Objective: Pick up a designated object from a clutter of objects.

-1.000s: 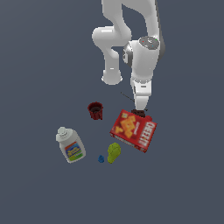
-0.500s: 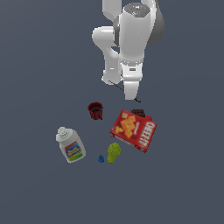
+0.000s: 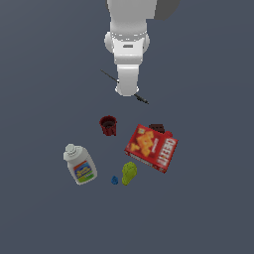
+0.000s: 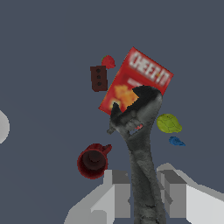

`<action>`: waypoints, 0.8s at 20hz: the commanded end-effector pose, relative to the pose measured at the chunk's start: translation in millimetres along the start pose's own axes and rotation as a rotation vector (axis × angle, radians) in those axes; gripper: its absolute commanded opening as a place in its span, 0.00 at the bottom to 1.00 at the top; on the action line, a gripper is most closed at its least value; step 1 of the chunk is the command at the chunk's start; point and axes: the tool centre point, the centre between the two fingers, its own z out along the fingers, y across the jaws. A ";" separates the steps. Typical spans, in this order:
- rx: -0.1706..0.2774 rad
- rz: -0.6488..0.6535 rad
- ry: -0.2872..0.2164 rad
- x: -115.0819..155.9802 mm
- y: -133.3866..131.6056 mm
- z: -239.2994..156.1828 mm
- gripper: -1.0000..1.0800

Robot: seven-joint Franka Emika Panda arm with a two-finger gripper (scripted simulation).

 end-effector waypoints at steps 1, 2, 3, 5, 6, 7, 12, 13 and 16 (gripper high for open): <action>0.001 0.000 -0.002 -16.0 6.2 -23.4 0.00; 0.001 0.001 -0.002 -21.6 8.8 -31.6 0.00; 0.001 0.001 -0.002 -26.8 11.2 -39.4 0.00; 0.000 0.001 -0.003 -36.2 15.8 -53.5 0.00; 0.000 0.001 -0.003 -40.5 17.8 -59.8 0.00; 0.000 0.001 -0.004 -44.3 19.8 -65.6 0.00; 0.000 0.002 -0.005 -58.9 27.8 -87.7 0.00; 0.000 0.002 -0.005 -61.0 29.0 -91.0 0.00; 0.000 0.002 -0.005 -65.7 31.9 -98.5 0.00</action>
